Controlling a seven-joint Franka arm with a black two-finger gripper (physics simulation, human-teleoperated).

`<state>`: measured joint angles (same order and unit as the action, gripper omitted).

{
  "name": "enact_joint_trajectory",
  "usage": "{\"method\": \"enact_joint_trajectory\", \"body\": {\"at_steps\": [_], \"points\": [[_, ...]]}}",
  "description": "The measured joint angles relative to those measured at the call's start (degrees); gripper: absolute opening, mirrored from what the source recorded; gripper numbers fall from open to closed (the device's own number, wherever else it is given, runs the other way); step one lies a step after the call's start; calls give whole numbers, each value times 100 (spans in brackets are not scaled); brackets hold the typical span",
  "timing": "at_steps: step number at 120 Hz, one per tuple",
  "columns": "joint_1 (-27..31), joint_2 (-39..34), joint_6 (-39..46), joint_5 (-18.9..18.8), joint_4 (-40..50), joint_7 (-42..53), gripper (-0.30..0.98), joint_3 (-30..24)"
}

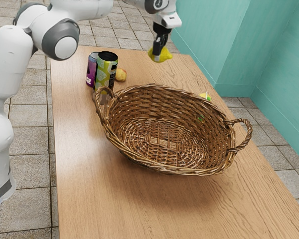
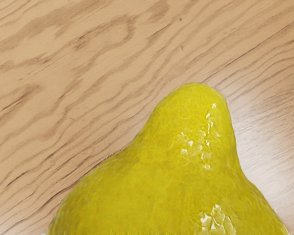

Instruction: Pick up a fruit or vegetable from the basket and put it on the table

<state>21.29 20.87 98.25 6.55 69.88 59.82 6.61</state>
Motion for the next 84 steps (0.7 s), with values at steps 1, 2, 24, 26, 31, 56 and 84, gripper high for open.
{"method": "enact_joint_trajectory", "body": {"at_steps": [1, 2, 24, 26, 31, 56, 84], "points": [[12, 11, 6, 5, -7, 0, 42, -11], [22, 22, 11, 9, -13, -1, 42, -22], [119, 170, 179, 66, -43, 11, 57, -91], [137, 174, 191, 70, -43, 13, 58, -93], [167, 180, 218, 75, -42, 19, 61, -96], [269, 156, 284, 167, -20, 47, 67, -206], [1613, -941, -54, -575, 579, -826, 68, -4055]]}}
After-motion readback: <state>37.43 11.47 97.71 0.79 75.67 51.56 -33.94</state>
